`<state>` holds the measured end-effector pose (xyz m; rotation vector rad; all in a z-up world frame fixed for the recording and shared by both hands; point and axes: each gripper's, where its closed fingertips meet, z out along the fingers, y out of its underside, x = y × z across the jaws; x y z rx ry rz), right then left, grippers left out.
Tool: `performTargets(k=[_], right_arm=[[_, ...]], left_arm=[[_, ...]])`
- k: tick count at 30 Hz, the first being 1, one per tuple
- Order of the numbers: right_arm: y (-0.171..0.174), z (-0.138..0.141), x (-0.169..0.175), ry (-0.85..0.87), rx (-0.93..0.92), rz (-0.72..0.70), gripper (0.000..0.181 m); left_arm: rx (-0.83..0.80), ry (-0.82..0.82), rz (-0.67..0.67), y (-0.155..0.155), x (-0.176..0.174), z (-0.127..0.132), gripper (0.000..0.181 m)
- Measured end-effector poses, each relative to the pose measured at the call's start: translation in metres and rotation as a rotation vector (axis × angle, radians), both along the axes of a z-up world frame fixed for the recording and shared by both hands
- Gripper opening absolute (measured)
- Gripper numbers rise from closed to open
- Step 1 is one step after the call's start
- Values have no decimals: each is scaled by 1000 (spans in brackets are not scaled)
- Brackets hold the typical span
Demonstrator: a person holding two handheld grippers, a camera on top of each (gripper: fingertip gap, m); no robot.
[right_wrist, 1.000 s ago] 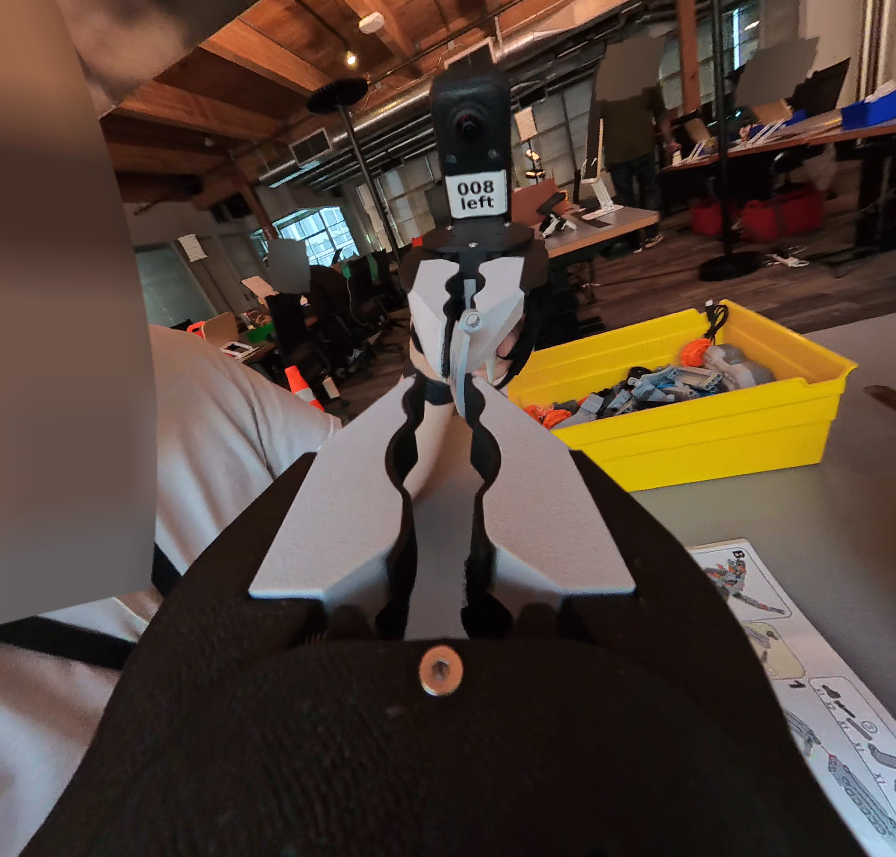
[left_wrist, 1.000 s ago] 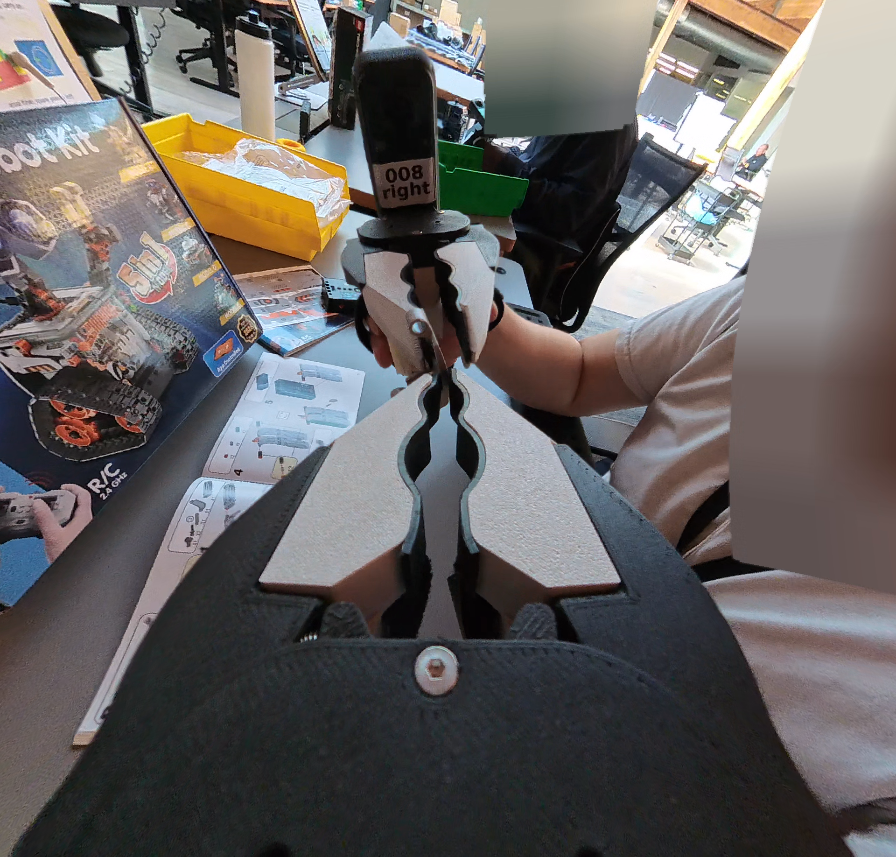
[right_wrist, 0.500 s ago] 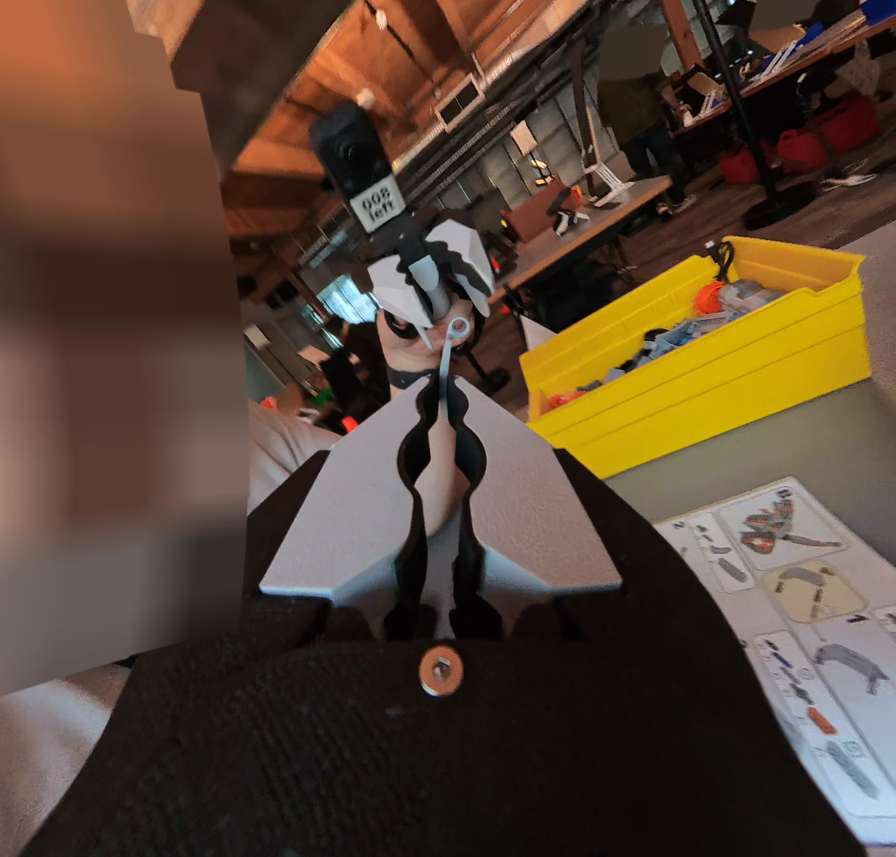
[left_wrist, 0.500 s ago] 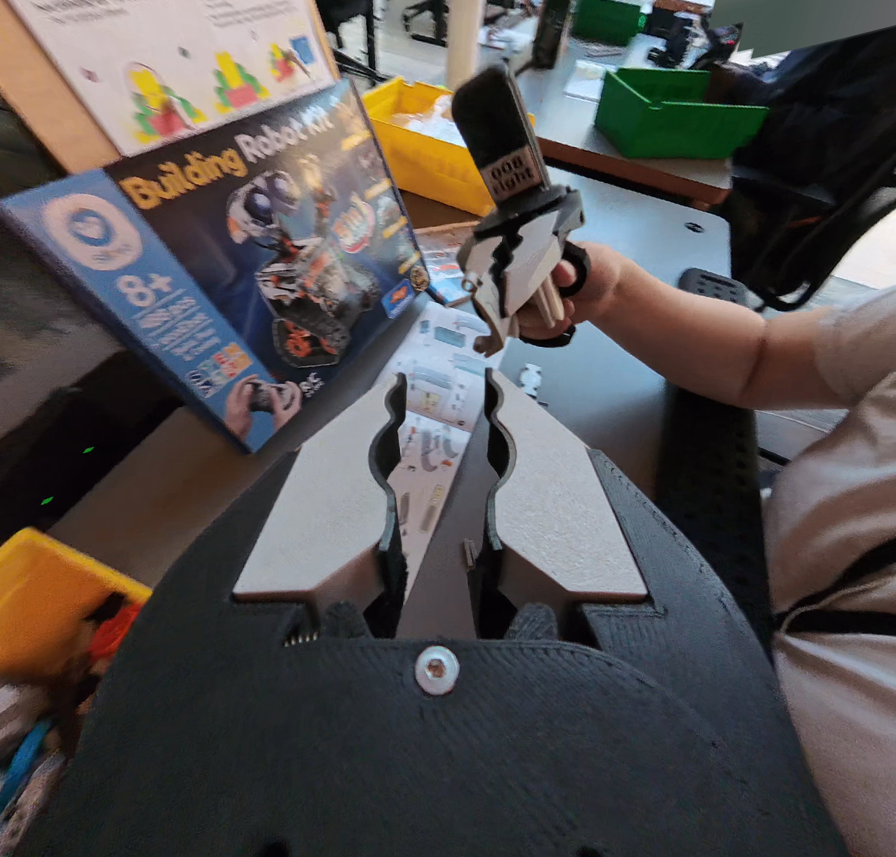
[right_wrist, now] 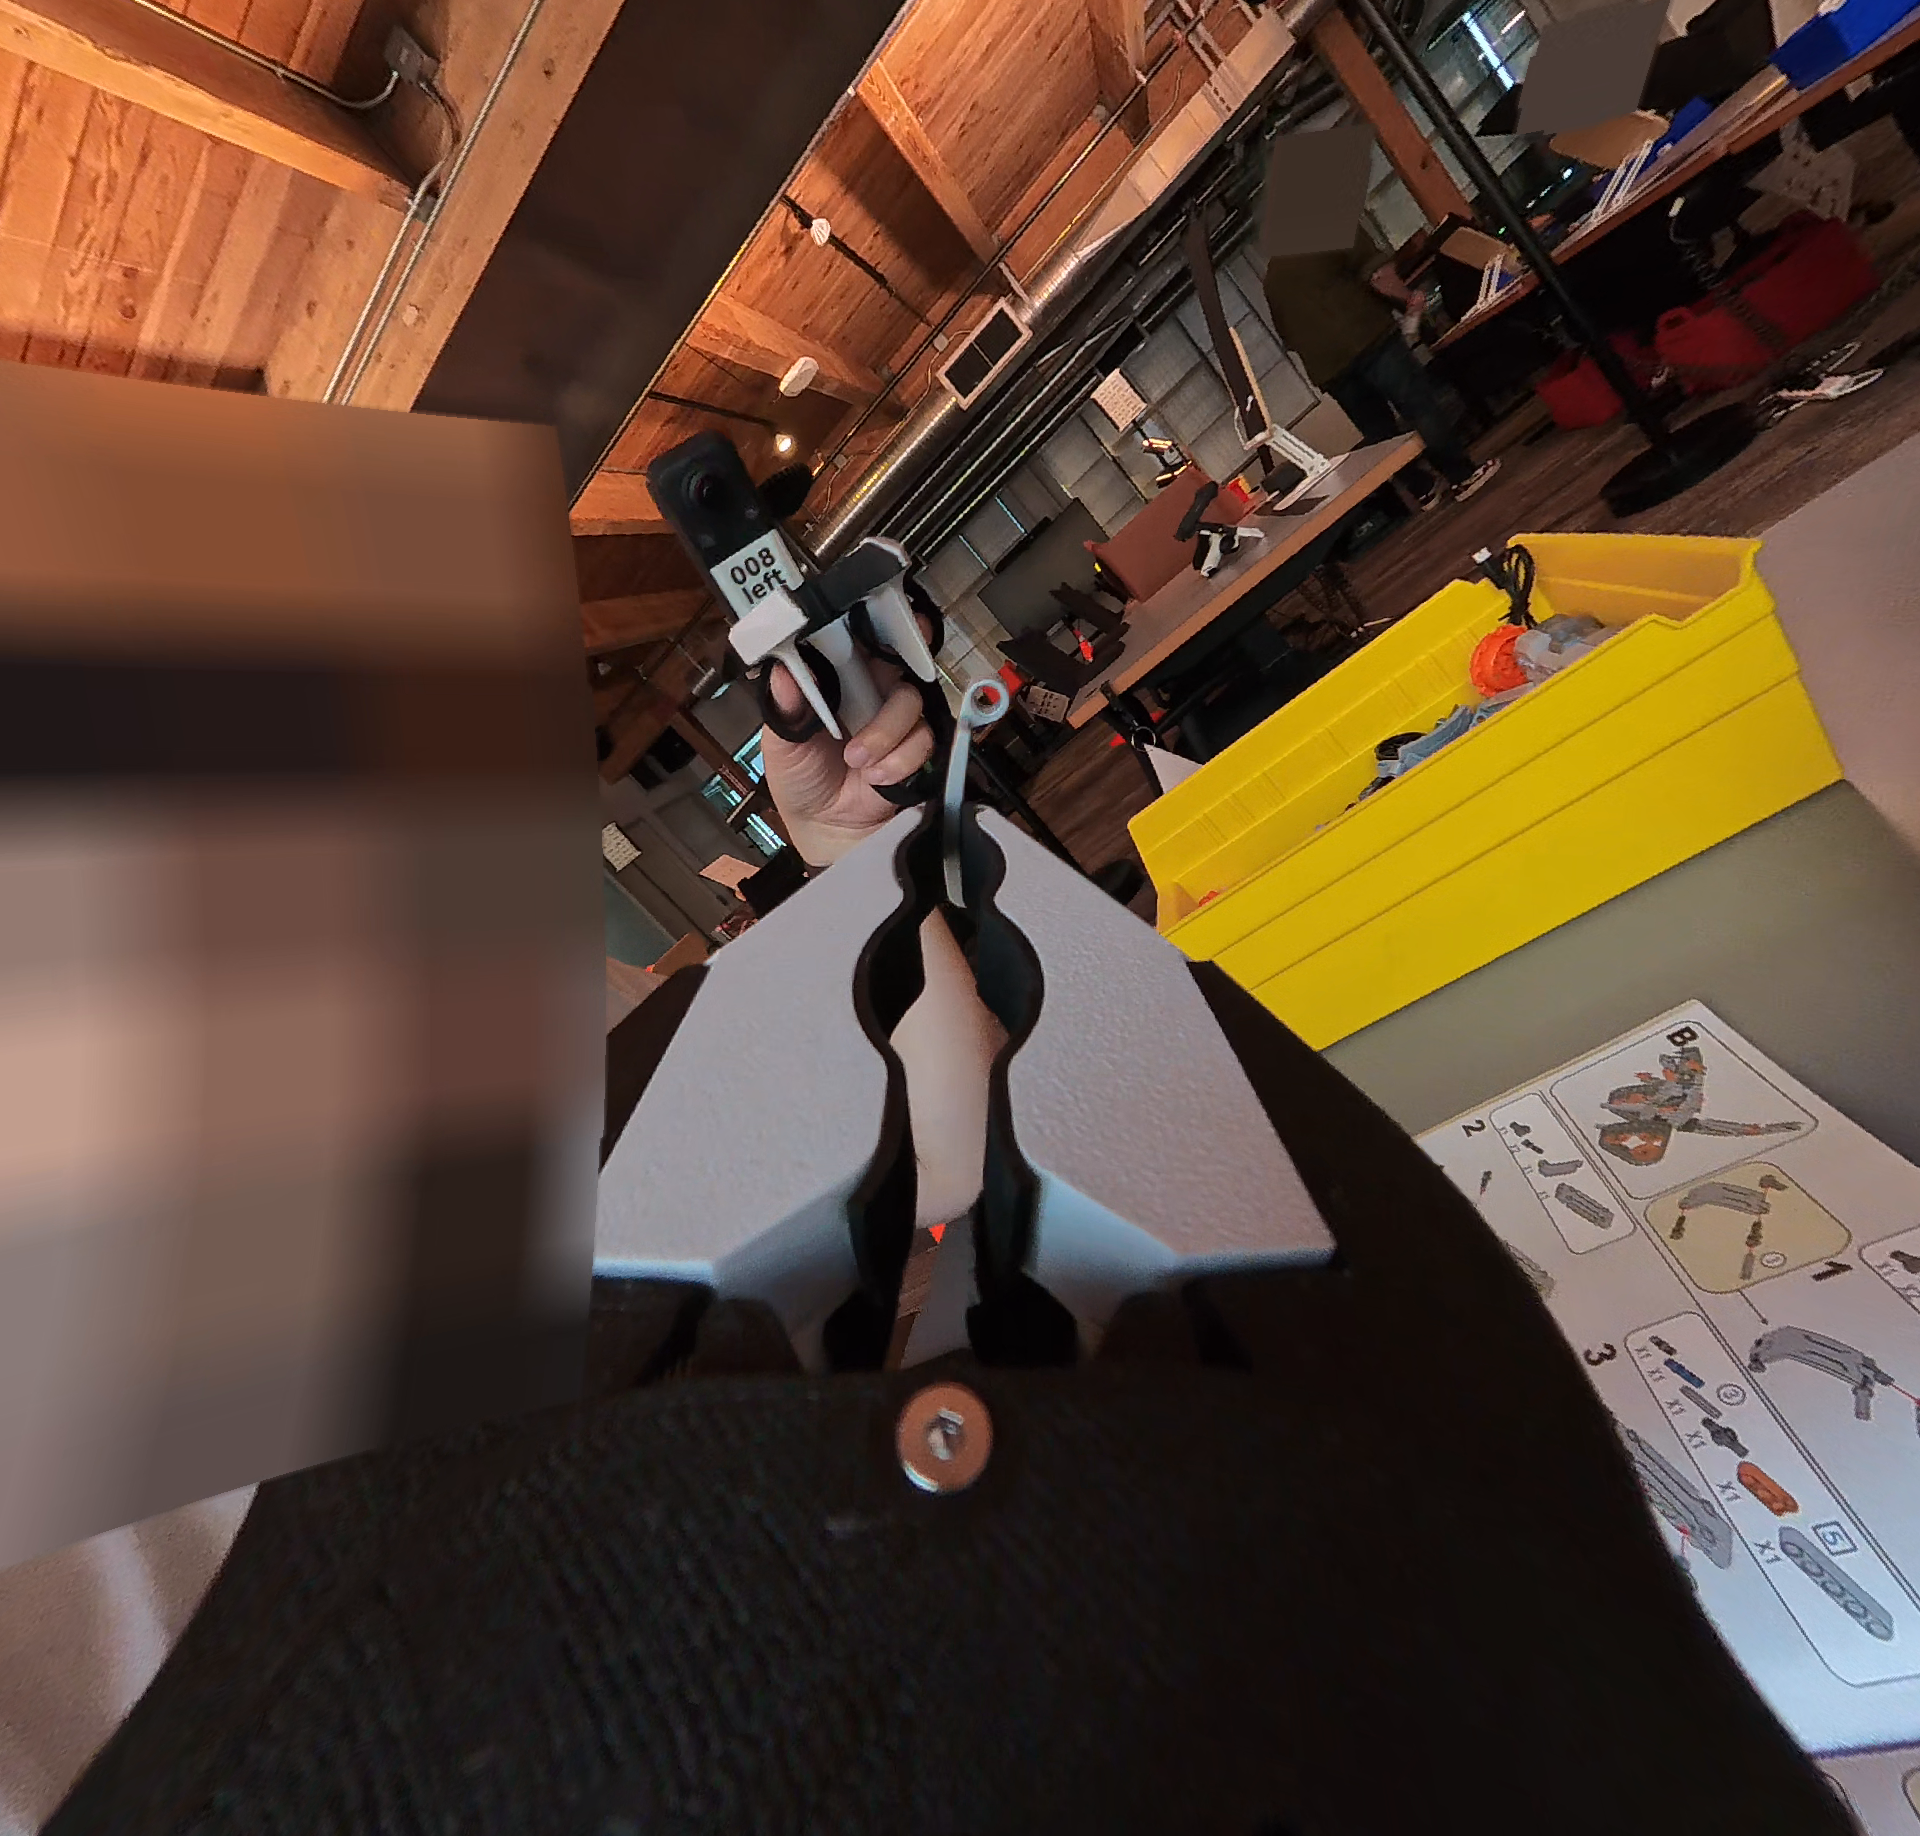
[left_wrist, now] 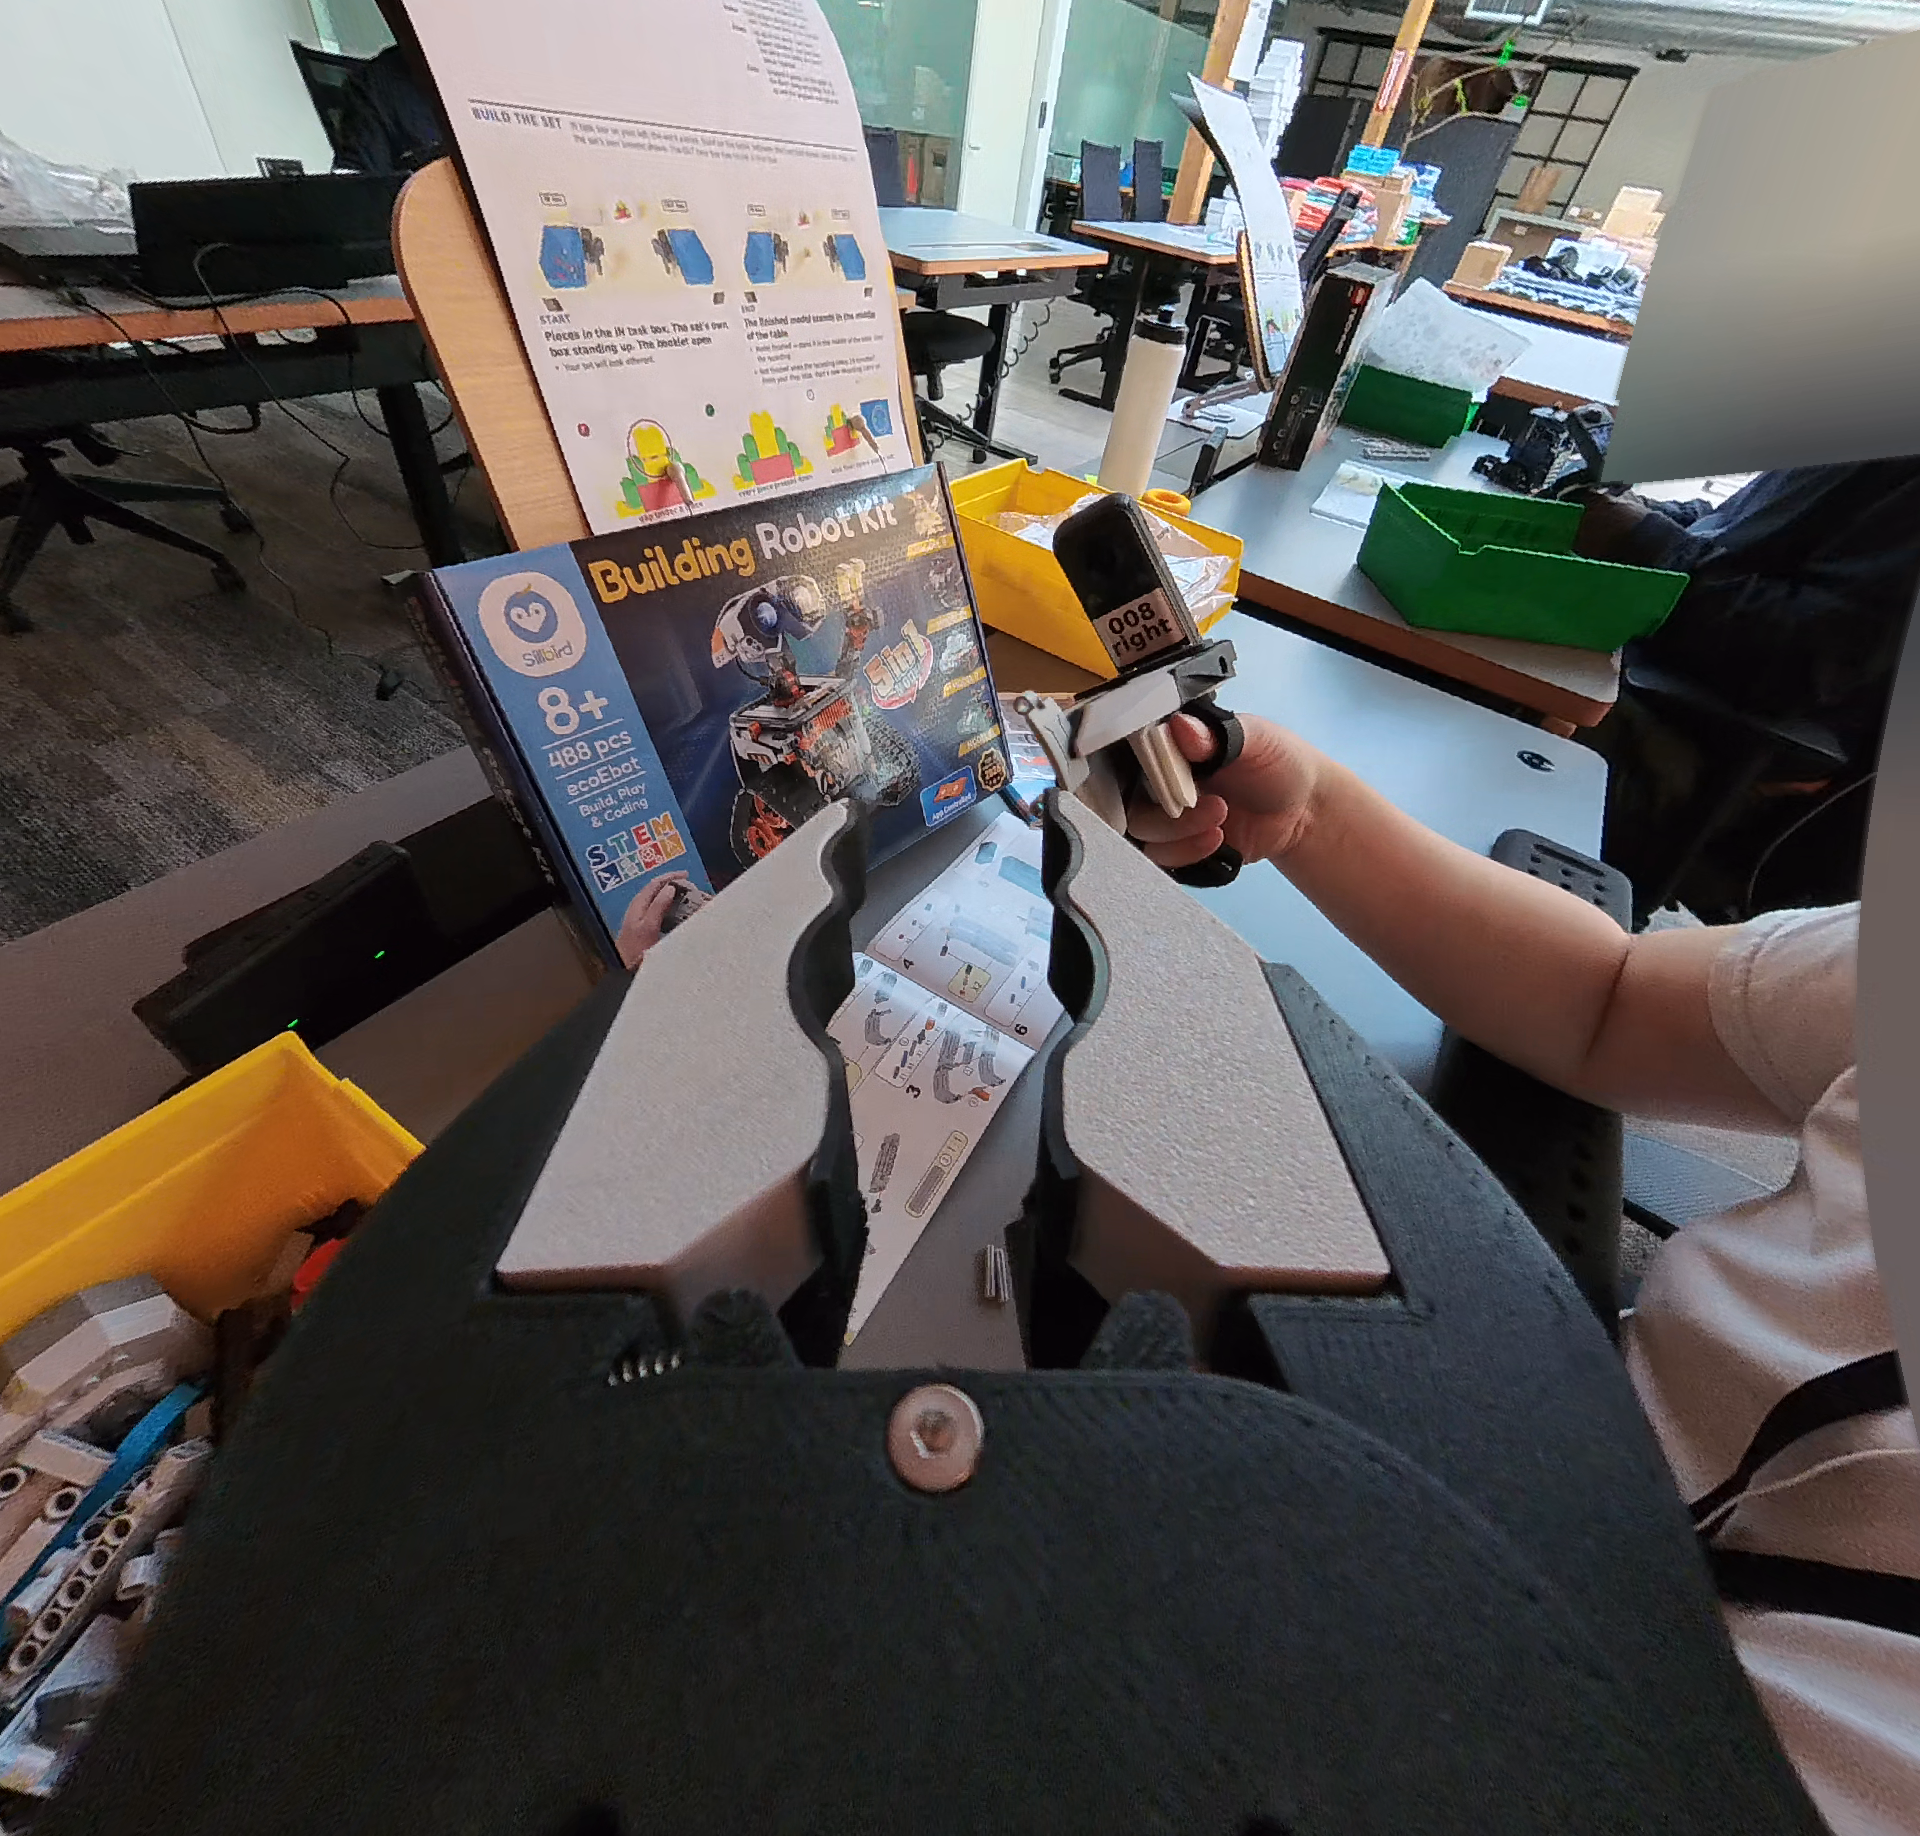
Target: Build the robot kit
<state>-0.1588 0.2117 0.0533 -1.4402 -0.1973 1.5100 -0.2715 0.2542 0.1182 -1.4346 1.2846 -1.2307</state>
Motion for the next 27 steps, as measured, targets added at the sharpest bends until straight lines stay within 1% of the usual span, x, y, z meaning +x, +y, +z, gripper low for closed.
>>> performTargets(k=[1,6,10,14,16,19,23,27], right_arm=[[0,1,1,-3,2,-4,0],[-3,7,5,-30,24,-31,0],[-4,10,9,-99,41,-69,0],[-5,7,12,-233,58,-123,0],[-5,7,14,-301,72,-160,0],[-7,11,21,-386,95,-221,0],[-16,19,24,-488,128,-256,0],[-22,12,26,-697,129,-300,0]], left_arm=[[4,2,-2,-2,0,0,32],[28,22,-29,-12,2,-2,32],[54,57,-34,-15,5,-7,32],[75,99,-35,-15,7,-15,32],[98,145,-32,-15,9,-23,31],[136,216,-16,-12,15,-37,32],[147,246,-40,-20,24,-44,32],[188,274,-37,-29,30,-47,33]])
